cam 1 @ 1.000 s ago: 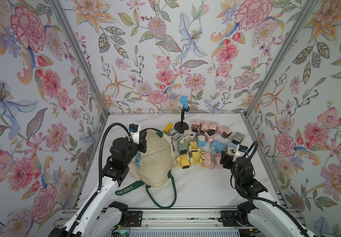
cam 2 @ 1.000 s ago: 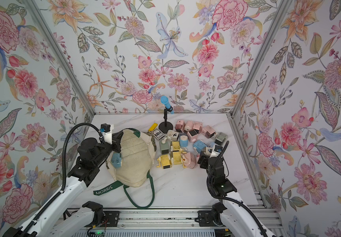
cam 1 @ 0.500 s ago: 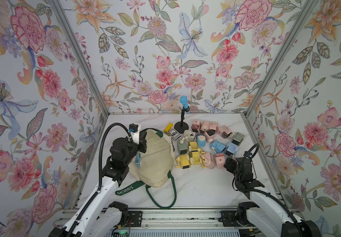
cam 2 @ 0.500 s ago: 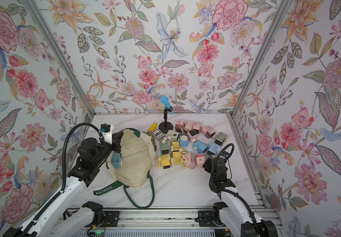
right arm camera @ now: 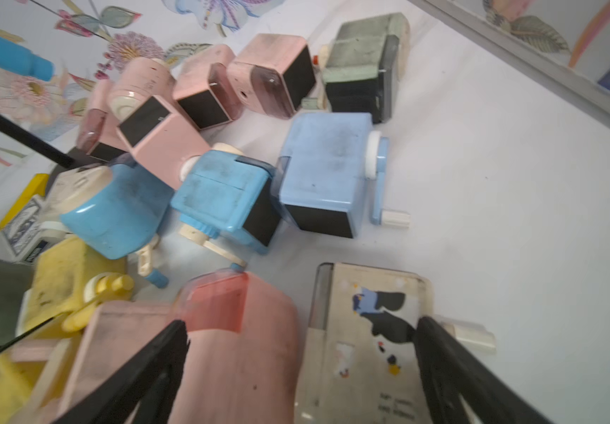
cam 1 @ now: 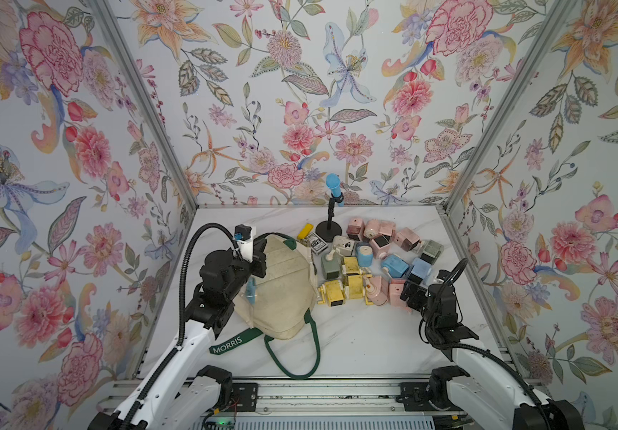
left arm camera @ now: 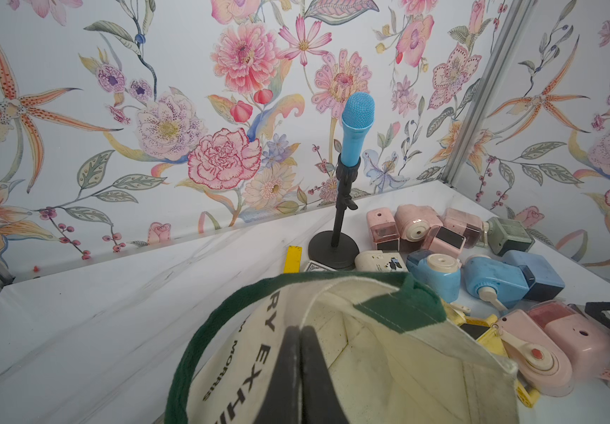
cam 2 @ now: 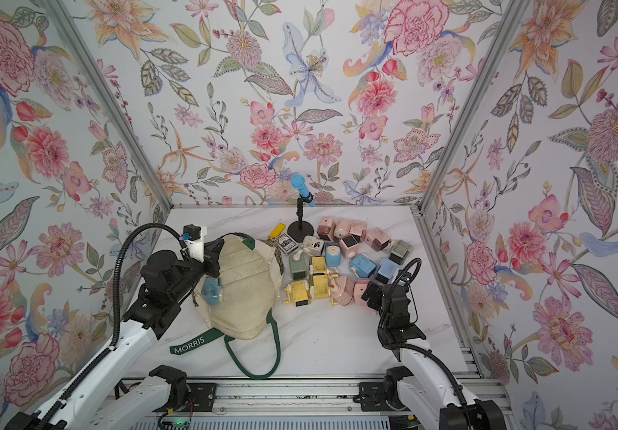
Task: Take out the pencil sharpeners from the tote bags
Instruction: Place the pencil sharpener at the center of the board.
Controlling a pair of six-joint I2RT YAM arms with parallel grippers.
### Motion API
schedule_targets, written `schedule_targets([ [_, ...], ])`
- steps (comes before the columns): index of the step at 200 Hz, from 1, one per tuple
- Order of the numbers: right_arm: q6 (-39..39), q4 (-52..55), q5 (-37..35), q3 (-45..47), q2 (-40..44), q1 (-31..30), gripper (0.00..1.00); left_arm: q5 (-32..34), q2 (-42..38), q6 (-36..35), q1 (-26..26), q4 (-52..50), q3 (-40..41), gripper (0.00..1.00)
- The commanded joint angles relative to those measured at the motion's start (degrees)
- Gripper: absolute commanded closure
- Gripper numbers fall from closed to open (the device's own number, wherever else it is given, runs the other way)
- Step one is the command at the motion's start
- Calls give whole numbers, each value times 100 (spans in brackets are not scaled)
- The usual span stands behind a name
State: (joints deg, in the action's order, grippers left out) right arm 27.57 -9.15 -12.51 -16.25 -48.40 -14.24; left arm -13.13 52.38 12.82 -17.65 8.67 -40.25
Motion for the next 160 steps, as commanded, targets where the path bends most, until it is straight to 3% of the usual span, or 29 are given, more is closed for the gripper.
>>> schedule_targets([
  [1, -598, -124, 70, -442, 449, -873, 6, -88, -95, -52, -46, 210, 26, 100],
  [42, -1769, -1204, 416, -767, 524, -3410, 11, -227, -157, -198, -46, 169, 52, 100],
  [62, -2498, -1701, 537, -1052, -169, -4598, 10, -176, -210, -308, -54, 120, 44, 100],
  [82, -3053, -1918, 535, -1561, -1245, -5389, 12, -49, -310, -400, -77, 36, 52, 100],
  [111, -3488, -2203, 633, -2404, -2798, -5899, 14, 164, -400, -515, -204, -224, -37, 100],
  [160, -3566, -2479, 722, -3641, -4725, -5816, 20, 51, -433, -457, -231, -421, 36, 100],
])
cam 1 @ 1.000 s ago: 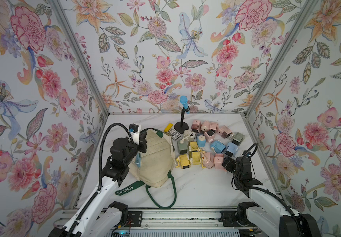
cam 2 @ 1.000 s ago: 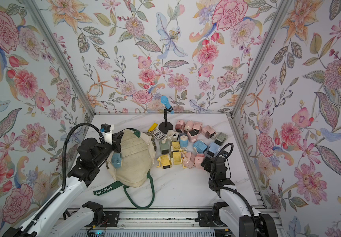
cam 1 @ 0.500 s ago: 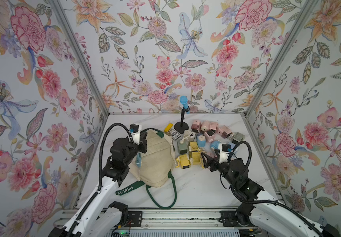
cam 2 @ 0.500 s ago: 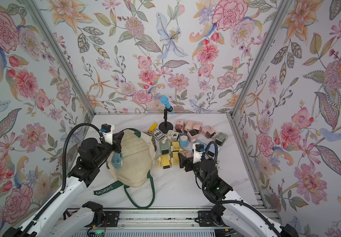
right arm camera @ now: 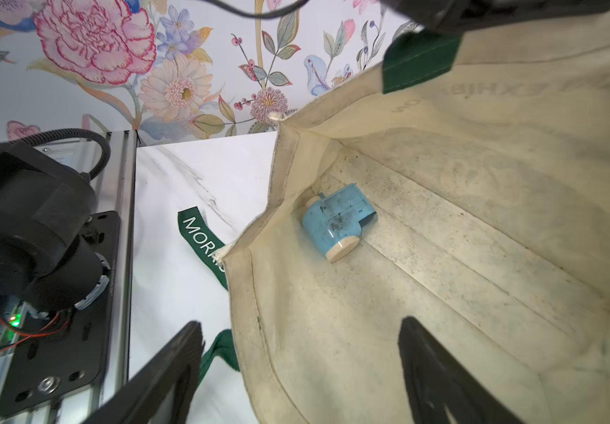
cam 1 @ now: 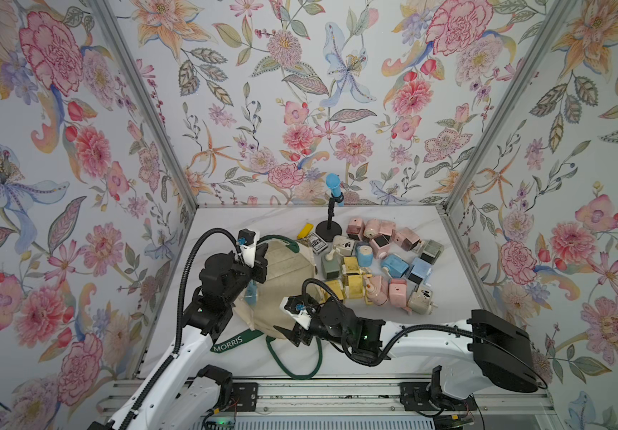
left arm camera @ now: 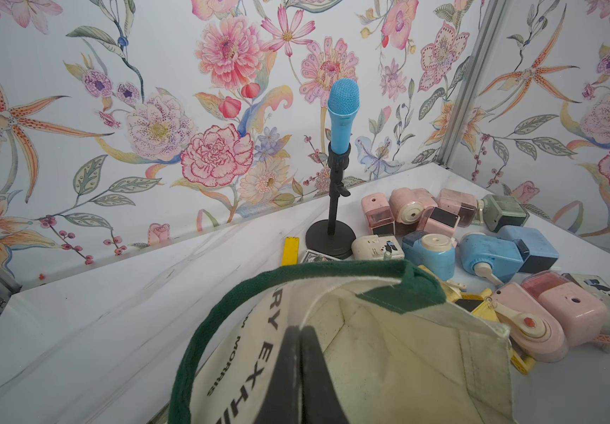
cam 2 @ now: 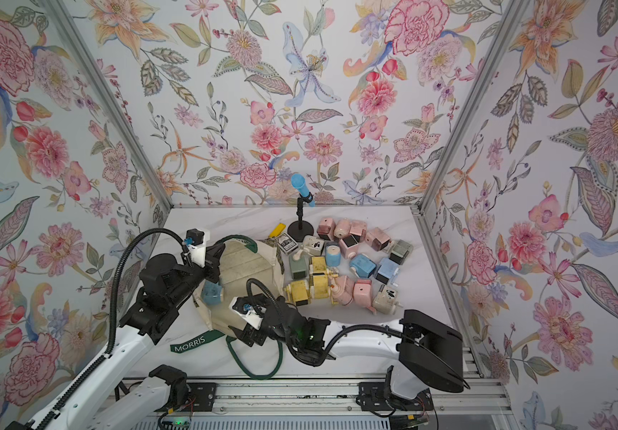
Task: Take out the pencil sharpeners from the tote bags
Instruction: Place the pencil sharpener at the center of the board, then pick up the pencil sharpener from the canvas bag.
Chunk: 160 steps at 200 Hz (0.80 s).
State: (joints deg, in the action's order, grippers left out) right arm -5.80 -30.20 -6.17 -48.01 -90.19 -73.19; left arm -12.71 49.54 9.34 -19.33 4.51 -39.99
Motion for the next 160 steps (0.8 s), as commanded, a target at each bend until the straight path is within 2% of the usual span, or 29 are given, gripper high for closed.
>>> schedule_targets([
  [1, -224, -374, 93, -486, -571, 86, 20, 3, -156, -109, -62, 0, 18, 100],
  [41, 123, -492, 767, -1121, -1444, 458, 26, -65, -174, -95, -72, -11, 35, 100],
  [82, 250, -730, 1121, -1661, -2297, 609, 23, 50, -165, -304, -80, 17, 164, 100],
  [136, 570, -805, 1099, -2462, -3318, 792, 2, -176, 143, -387, -71, 161, 200, 100],
  [160, 843, -839, 1138, -2791, -3688, 848, 0, -291, 162, -368, -77, 249, 211, 100],
])
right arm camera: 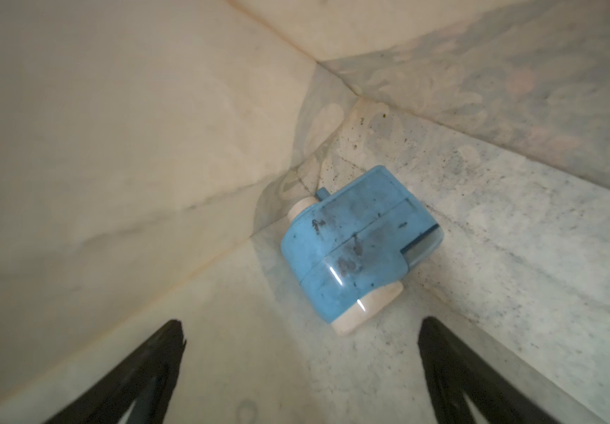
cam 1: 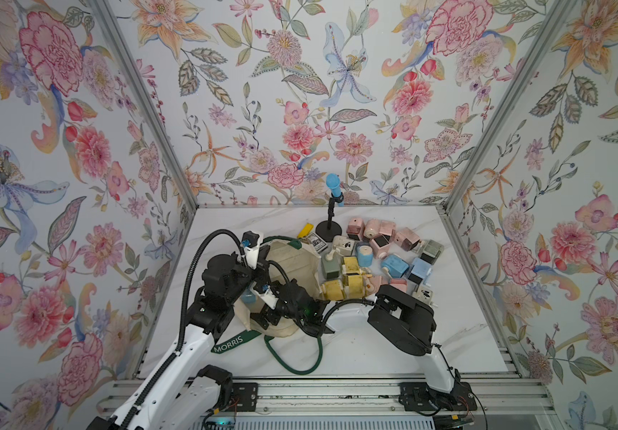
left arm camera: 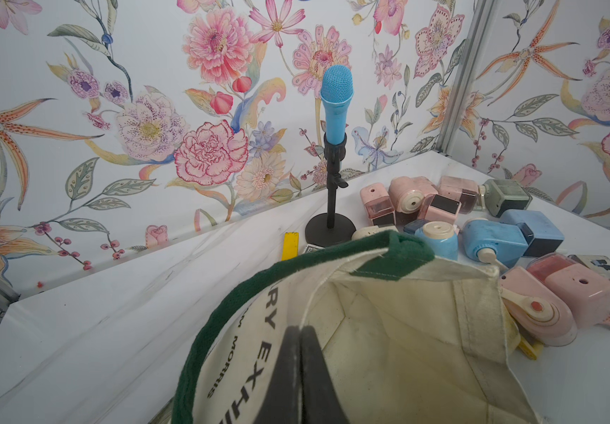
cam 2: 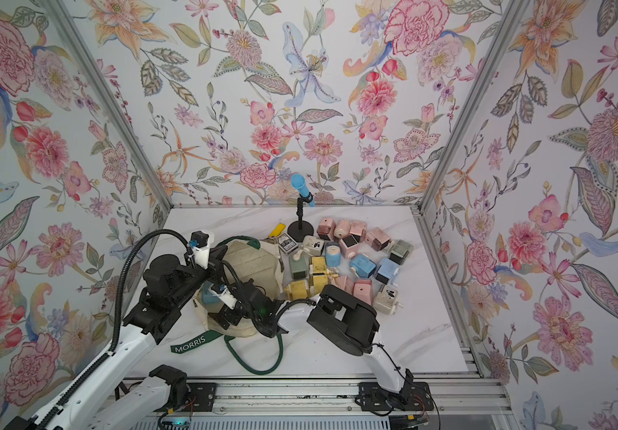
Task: Take out the pencil sharpeners from the tote bags
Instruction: Pick up the pencil sharpener from the canvas bag.
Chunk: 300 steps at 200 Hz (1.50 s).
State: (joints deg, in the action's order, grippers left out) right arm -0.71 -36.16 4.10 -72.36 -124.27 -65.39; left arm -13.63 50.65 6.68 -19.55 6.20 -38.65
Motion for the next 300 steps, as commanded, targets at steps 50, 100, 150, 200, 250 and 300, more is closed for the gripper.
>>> schedule_targets([
  [50, 571, 47, 79, -1331, -966, 95, 0, -435, 129, -55, -51, 134, 68, 100],
  [100, 534, 1339, -583, -2578, -1698, 168, 0, -632, 162, 17, -51, 220, 77, 100],
  [150, 438, 1609, -1366, -2175, -1397, 340, 3, -562, 136, 0, -49, 189, 86, 100],
  [200, 694, 951, 390, -1589, -1157, 706, 20, -459, 123, -26, -49, 136, 86, 100],
  [250, 584, 1081, 619, -1371, -962, 696, 22, -299, 211, -17, -51, 66, 51, 100],
  [300, 202, 1695, 491, -1940, -1356, 622, 17, -272, 207, -20, -44, 62, 60, 100],
])
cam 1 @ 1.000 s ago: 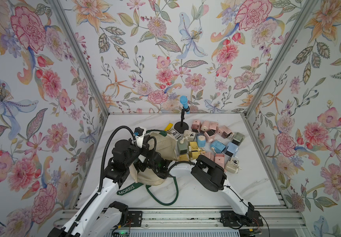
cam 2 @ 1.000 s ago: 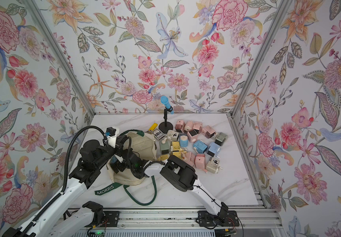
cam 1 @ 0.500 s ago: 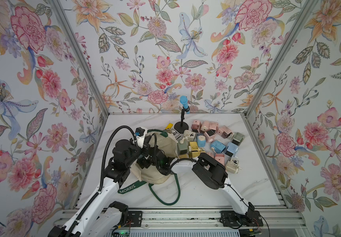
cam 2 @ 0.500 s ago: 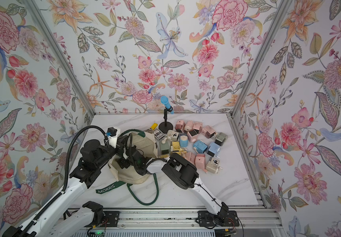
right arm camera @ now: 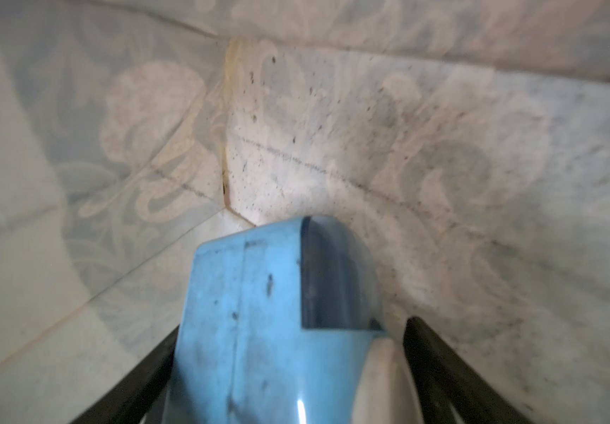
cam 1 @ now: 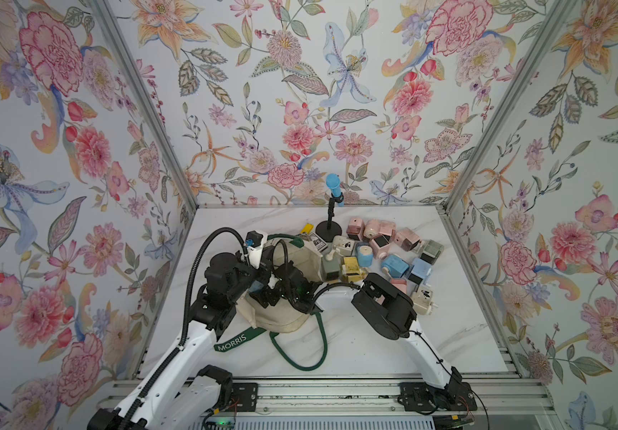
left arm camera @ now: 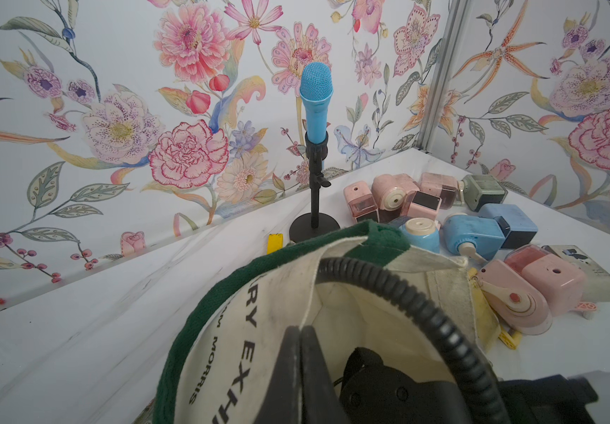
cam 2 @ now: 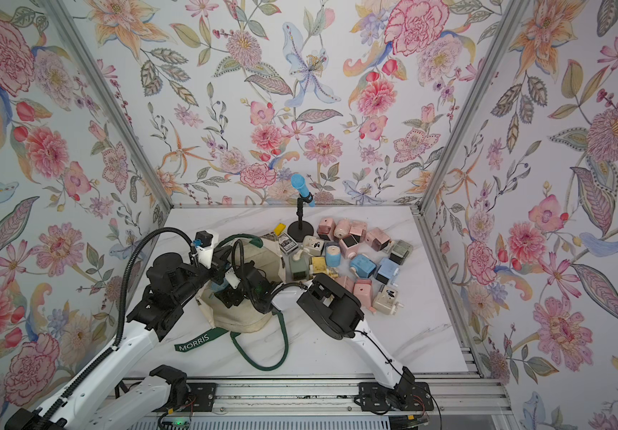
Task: Take out the pencil sharpeners from the tote bags
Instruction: Pick up the pencil sharpener from the canvas bag.
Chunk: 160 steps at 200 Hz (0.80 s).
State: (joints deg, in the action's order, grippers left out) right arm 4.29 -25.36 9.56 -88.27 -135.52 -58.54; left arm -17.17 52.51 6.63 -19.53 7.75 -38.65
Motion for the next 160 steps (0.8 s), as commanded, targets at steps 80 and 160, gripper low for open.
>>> schedule_targets([
  [80, -856, 67, 70, 586, 627, -279, 35, 373, 62, 46, -52, -137, 29, 100],
  [160, -1045, -577, -31, 2413, 2403, -445, 37, 544, 593, 701, 298, -335, -435, 100],
])
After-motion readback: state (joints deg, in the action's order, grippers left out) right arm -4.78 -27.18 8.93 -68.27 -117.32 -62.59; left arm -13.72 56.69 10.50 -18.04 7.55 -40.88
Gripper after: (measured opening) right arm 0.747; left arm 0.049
